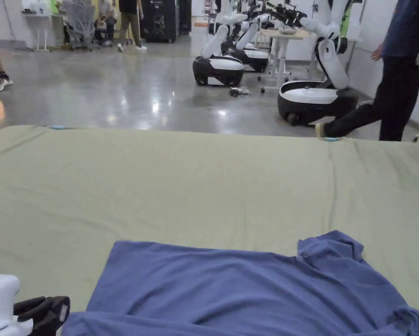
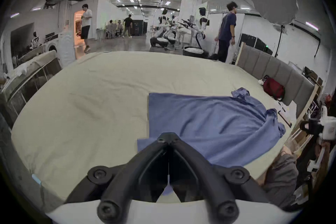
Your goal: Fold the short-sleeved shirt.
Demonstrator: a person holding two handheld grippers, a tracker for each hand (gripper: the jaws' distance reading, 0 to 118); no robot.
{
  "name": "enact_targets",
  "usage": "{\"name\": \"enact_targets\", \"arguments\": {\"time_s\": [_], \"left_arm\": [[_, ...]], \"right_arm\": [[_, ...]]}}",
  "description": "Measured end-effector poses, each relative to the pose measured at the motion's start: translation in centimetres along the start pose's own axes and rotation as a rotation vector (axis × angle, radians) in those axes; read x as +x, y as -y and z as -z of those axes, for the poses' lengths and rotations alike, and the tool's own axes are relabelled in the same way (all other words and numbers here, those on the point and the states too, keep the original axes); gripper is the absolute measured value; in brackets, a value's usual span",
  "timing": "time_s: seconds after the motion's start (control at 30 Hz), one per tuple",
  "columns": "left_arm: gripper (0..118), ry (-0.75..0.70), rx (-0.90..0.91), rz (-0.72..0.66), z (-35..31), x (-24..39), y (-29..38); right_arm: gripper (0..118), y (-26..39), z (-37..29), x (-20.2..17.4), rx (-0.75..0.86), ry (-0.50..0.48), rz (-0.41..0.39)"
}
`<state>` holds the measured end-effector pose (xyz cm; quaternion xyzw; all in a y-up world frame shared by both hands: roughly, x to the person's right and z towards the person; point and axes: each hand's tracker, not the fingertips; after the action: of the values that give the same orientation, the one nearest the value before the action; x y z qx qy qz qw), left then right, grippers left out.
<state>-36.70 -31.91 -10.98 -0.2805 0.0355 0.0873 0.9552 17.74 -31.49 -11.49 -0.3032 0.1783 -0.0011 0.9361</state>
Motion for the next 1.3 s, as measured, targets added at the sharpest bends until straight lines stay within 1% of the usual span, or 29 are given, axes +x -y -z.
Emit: {"name": "enact_targets", "arguments": {"time_s": [0.07,0.1,0.13,0.17,0.2,0.23,0.27,0.3,0.4,0.5,0.6,0.63,0.7,0.73,0.77,0.8,0.83,0.87,0.9,0.93,1.0,1.03,1.07,1.1,1.13,1.17,1.2,1.23,1.3], "left_arm": [[0,-0.001,-0.005,0.018,2.7,0.0,-1.9],[6,-0.021,-0.026,0.04,4.6,-0.7,-3.1],[27,-0.008,-0.063,0.068,6.4,-0.8,-4.1],[79,0.014,-0.071,0.073,8.0,-1.1,-4.9],[115,0.037,-0.103,0.057,10.5,-1.5,-5.7],[117,0.011,-0.185,0.046,12.3,-1.7,-6.2],[117,-0.02,-0.158,0.022,14.2,-2.0,-7.0],[117,-0.018,-0.174,0.01,16.6,-2.4,-7.8],[116,-0.093,-0.31,-0.023,21.9,-3.6,-8.8],[116,-0.105,-0.363,-0.053,25.8,-4.7,-8.5],[116,-0.118,-0.436,-0.008,28.0,-4.6,-7.8],[116,-0.111,-0.432,-0.003,28.0,-3.8,-7.6],[110,-0.12,-0.43,0.007,28.2,-3.0,-7.1],[108,-0.138,-0.415,0.039,28.1,-2.6,-7.0],[106,-0.161,-0.399,0.086,30.4,-4.3,-6.8],[98,-0.163,-0.36,0.11,30.2,-4.4,-6.9],[79,-0.15,-0.327,0.121,30.0,-4.5,-7.3],[42,-0.121,-0.304,0.113,29.8,-4.6,-7.5],[3,-0.053,-0.285,0.096,26.5,-1.5,-6.6],[0,-0.05,-0.27,0.09,26.1,-0.9,-6.5],[0,-0.079,-0.259,0.136,24.8,0.5,-6.6],[0,-0.077,-0.262,0.148,23.9,1.3,-6.7],[0,-0.076,-0.264,0.156,23.6,1.7,-6.5],[0,-0.075,-0.262,0.16,23.1,2.2,-6.3],[0,-0.064,-0.274,0.146,22.6,2.7,-6.1],[0,-0.061,-0.269,0.138,23.4,1.1,-7.2],[0,-0.056,-0.27,0.122,23.0,1.2,-7.2],[0,-0.051,-0.272,0.115,22.7,1.3,-7.1],[0,-0.043,-0.276,0.107,23.2,0.4,-7.5]], "right_arm": [[2,0.0,0.1,0.0,0.005,0.002,0.002],[2,0.0,0.1,0.0,0.007,0.002,0.0],[2,-0.2,0.1,-0.1,0.006,-0.001,0.0],[2,-0.3,0.2,-0.1,0.006,-0.002,0.002],[2,-0.4,0.3,-0.1,0.004,-0.001,0.007],[2,-0.4,0.4,0.0,0.002,-0.003,0.009],[2,-0.4,0.6,0.1,0.001,-0.008,0.01],[2,-0.6,0.5,-0.1,-0.002,-0.006,0.01],[2,-0.6,0.8,0.1,-0.017,0.005,0.003],[2,-0.6,0.9,0.4,-0.031,0.017,0.004],[2,-0.7,0.8,0.7,-0.044,0.04,0.008],[2,-0.7,0.9,0.8,-0.047,0.045,0.011],[2,-0.8,0.9,0.9,-0.055,0.059,0.015],[2,-0.8,1.0,1.0,-0.06,0.065,0.016],[2,-0.8,1.1,1.0,-0.062,0.068,0.018],[2,-0.8,1.2,1.1,-0.066,0.068,0.021],[2,-0.7,1.4,1.4,-0.072,0.068,0.028],[2,-0.9,1.7,1.5,-0.082,0.068,0.036],[2,-1.3,2.0,1.7,-0.095,0.067,0.042],[2,-1.9,2.4,1.9,-0.102,0.06,0.033],[2,-4.2,3.3,2.1,-0.086,0.041,-0.067],[2,-5.7,4.1,2.5,-0.077,0.045,-0.097],[5,-7.0,5.1,2.9,-0.062,0.063,-0.101],[14,-8.4,6.4,3.6,-0.05,0.074,-0.107],[36,-9.8,8.1,4.4,-0.066,0.074,-0.129],[69,-11.1,10.5,5.5,-0.1,0.085,-0.151],[84,-12.3,13.5,6.8,-0.148,0.112,-0.153],[85,-12.9,15.9,8.0,-0.17,0.143,-0.151],[85,-14.0,20.9,10.4,-0.246,0.196,-0.082]]}}
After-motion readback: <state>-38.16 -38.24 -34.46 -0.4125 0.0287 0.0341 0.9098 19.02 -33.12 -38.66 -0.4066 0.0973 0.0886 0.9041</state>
